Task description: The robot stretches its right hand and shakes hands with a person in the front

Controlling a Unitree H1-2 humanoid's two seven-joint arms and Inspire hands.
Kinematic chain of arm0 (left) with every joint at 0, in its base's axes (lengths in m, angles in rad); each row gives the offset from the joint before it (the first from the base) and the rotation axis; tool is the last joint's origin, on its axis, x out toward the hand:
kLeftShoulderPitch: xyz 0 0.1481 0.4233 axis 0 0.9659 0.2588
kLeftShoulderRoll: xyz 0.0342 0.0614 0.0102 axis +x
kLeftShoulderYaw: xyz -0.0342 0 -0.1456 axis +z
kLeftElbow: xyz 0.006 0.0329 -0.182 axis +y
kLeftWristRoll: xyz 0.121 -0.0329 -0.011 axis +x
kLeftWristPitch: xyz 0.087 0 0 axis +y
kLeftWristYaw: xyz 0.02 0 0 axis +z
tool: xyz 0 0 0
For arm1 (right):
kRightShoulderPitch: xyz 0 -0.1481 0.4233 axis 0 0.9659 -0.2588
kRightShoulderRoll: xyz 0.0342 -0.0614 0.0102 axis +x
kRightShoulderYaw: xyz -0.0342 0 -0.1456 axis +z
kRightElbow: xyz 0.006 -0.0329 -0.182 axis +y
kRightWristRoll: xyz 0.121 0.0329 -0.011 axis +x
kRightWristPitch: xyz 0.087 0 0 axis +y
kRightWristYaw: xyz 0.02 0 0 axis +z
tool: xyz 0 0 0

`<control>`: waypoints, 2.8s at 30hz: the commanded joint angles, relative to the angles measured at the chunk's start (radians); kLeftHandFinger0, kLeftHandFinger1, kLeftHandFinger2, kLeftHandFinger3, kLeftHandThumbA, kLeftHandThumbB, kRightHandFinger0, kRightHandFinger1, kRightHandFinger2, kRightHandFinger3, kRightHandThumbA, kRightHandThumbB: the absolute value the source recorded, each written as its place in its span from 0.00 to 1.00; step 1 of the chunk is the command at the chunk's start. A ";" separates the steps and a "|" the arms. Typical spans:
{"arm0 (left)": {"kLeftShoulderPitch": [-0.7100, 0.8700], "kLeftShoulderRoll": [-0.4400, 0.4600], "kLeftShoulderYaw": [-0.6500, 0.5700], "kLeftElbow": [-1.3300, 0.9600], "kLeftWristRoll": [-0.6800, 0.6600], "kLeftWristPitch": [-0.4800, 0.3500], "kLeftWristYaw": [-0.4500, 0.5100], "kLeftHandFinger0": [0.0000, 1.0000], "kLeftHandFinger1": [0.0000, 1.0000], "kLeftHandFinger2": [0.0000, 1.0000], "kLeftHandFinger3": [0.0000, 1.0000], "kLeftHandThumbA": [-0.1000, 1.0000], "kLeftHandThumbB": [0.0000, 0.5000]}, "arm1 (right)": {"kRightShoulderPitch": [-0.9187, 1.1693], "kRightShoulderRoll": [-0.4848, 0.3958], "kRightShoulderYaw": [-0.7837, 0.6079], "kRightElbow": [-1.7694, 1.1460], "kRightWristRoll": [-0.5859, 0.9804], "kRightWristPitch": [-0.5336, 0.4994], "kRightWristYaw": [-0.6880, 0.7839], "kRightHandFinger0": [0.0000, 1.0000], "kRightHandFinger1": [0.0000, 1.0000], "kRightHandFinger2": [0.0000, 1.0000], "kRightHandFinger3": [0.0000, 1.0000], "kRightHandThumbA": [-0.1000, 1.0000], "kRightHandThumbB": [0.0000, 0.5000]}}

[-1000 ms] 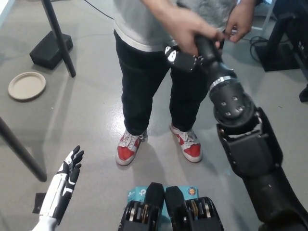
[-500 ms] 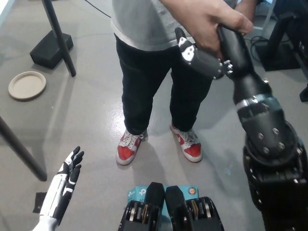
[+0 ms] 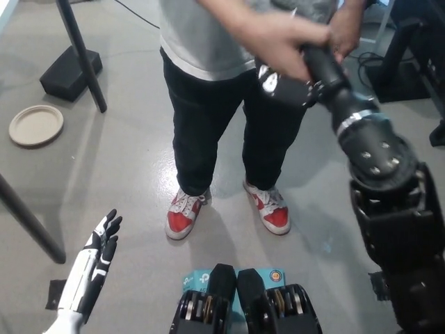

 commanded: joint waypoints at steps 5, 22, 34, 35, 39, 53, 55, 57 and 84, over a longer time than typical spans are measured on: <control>-0.031 0.023 -0.005 -0.044 0.025 -0.008 0.002 1.00 1.00 1.00 1.00 1.00 0.34 | -0.282 0.032 -0.018 0.644 0.027 -0.155 -0.172 0.31 0.39 0.51 1.00 0.49 0.69; -0.037 0.029 -0.007 -0.049 0.024 0.001 -0.004 1.00 1.00 1.00 1.00 1.00 0.33 | -0.108 -0.028 0.037 0.240 0.013 -0.142 -0.102 1.00 1.00 1.00 1.00 0.98 0.82; -0.029 0.035 -0.006 -0.036 0.013 -0.002 -0.007 1.00 1.00 1.00 1.00 1.00 0.31 | 0.231 -0.150 -0.039 -0.214 0.049 -0.159 -0.101 1.00 1.00 1.00 1.00 1.00 0.88; -0.028 0.033 -0.006 -0.032 0.010 -0.003 -0.007 1.00 1.00 1.00 1.00 1.00 0.31 | 0.270 -0.168 -0.059 -0.217 0.058 -0.182 -0.109 1.00 1.00 1.00 1.00 1.00 0.90; -0.031 0.028 -0.008 -0.015 0.013 -0.022 0.000 1.00 1.00 1.00 1.00 1.00 0.29 | 0.361 -0.194 -0.118 -0.205 0.103 -0.225 -0.123 1.00 1.00 1.00 1.00 1.00 0.84; -0.037 0.023 0.003 0.013 -0.009 -0.038 0.007 1.00 1.00 1.00 1.00 1.00 0.28 | 0.565 -0.104 -0.254 -0.003 0.363 -0.393 -0.097 1.00 1.00 1.00 1.00 1.00 0.60; -0.033 0.024 0.005 0.012 -0.008 -0.040 0.009 1.00 1.00 1.00 1.00 1.00 0.25 | 0.573 -0.075 -0.270 0.038 0.425 -0.440 -0.076 1.00 1.00 1.00 1.00 1.00 0.51; -0.034 0.022 0.006 0.015 -0.011 -0.038 0.008 1.00 1.00 1.00 1.00 1.00 0.26 | 0.585 -0.063 -0.273 0.065 0.464 -0.474 -0.047 1.00 1.00 1.00 1.00 1.00 0.54; 0.018 0.026 0.010 0.022 -0.068 -0.022 -0.008 1.00 1.00 1.00 1.00 1.00 0.28 | 0.637 -0.067 -0.219 0.094 0.479 -0.625 -0.034 1.00 1.00 1.00 1.00 1.00 0.35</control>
